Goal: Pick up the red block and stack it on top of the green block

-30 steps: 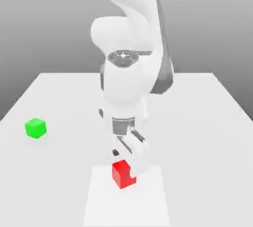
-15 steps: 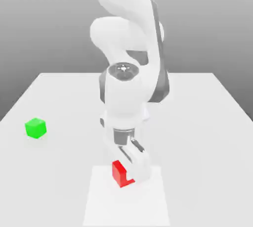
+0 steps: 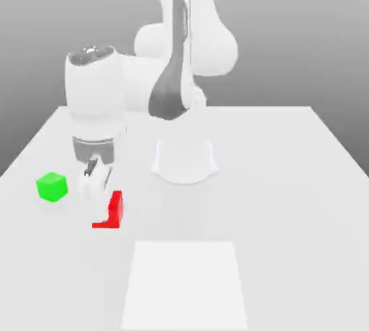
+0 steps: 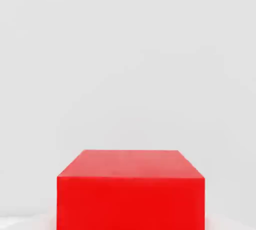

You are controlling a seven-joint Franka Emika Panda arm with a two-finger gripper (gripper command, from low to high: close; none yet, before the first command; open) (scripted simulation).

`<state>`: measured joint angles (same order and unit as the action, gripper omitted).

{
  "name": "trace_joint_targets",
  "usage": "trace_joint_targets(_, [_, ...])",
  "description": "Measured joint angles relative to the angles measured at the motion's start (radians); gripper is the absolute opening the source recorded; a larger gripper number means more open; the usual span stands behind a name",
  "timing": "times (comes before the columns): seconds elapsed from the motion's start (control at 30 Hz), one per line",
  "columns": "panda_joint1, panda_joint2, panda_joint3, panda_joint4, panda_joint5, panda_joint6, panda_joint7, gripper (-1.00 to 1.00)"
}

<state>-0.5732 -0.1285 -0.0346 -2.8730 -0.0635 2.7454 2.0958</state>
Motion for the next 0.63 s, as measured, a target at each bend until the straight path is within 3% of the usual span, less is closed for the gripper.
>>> trace_joint_targets(0.33, [-0.384,-0.060,-0.237,-0.015,-0.060,-0.039,0.278,-1.00])
trace_joint_targets(0.53, [-0.377,0.147,-0.240,-0.008,0.092,0.155,0.188,-1.00])
trace_joint_targets(0.57, [-0.379,0.169,-0.232,-0.007,0.117,0.175,0.171,1.00])
trace_joint_targets(0.63, [-0.380,0.169,-0.232,-0.007,0.117,0.175,0.171,1.00])
